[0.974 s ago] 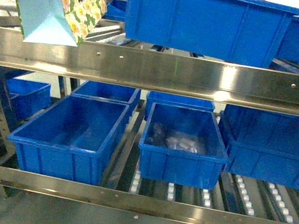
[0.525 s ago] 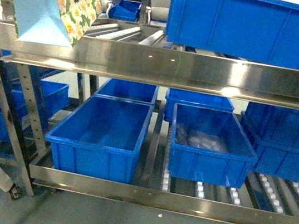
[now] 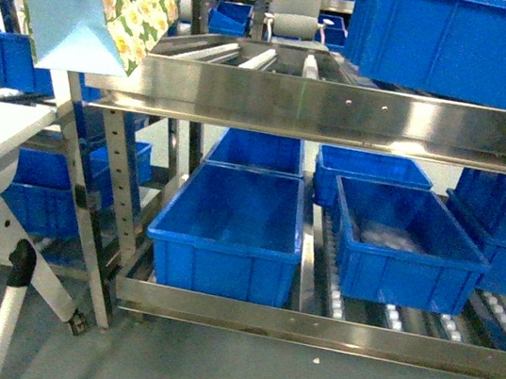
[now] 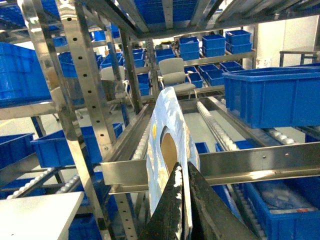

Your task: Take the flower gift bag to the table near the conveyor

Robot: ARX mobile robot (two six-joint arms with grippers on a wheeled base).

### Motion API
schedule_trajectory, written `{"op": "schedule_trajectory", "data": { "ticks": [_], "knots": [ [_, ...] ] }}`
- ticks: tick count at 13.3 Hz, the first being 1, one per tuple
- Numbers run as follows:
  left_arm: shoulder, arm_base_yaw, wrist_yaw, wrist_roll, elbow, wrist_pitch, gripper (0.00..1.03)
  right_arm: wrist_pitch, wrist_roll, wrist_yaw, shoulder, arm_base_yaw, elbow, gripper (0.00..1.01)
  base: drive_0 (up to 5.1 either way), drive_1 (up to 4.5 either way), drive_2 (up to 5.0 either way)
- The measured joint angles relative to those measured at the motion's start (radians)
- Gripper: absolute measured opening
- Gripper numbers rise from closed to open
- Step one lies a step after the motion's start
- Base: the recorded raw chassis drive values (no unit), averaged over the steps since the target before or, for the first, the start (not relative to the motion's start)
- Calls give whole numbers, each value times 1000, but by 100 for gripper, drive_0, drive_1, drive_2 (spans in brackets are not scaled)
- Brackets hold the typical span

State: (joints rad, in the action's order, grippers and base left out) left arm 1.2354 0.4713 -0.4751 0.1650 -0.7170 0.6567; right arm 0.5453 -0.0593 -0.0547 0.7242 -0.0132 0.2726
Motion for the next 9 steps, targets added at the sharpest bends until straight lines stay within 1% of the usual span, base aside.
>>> {"op": "schedule_trajectory", "data": {
  "ticks": [9],
  "knots": [
    [0, 0, 0, 0, 0, 0, 2, 0, 0, 0, 0, 0, 0, 3, -483, 114, 357]
  ]
}}
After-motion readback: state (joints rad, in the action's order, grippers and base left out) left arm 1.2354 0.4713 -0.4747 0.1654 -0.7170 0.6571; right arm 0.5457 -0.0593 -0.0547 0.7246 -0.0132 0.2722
